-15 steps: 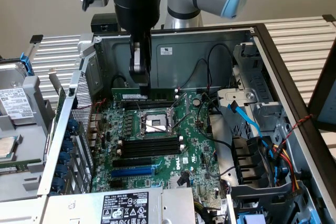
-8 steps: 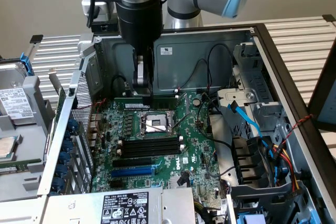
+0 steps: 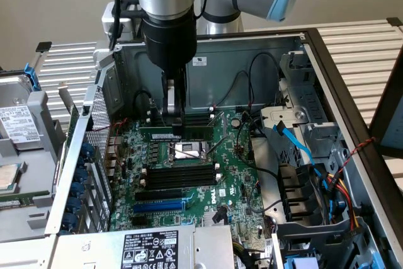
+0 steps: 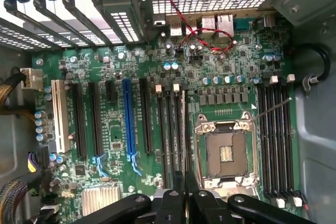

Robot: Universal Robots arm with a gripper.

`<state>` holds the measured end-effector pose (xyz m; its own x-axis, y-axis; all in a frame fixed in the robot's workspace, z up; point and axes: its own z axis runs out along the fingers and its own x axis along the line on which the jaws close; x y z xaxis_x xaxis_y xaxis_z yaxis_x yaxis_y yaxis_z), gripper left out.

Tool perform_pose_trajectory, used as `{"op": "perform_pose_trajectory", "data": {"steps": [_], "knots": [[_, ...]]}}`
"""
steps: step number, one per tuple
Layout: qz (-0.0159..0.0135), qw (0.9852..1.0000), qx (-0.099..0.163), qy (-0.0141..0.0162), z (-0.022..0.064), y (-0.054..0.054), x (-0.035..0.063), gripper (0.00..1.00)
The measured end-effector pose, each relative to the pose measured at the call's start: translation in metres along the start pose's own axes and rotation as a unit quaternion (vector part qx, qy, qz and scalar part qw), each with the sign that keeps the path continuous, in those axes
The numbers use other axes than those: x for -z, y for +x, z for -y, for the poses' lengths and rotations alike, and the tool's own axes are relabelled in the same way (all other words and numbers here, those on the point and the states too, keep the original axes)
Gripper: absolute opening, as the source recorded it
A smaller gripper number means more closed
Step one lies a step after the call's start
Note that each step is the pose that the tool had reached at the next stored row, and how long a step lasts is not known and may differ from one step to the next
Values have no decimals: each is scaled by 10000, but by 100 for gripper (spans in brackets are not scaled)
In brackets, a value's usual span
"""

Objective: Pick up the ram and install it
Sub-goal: 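Insert the ram into the slot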

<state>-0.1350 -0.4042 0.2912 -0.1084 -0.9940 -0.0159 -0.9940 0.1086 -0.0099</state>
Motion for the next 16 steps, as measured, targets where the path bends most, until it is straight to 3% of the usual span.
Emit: {"op": "perform_pose_trajectory", "data": {"steps": [8,16], "knots": [[3,9994,354,-6,3,2,-145,13],[4,9992,401,-6,7,4,-281,13]]}}
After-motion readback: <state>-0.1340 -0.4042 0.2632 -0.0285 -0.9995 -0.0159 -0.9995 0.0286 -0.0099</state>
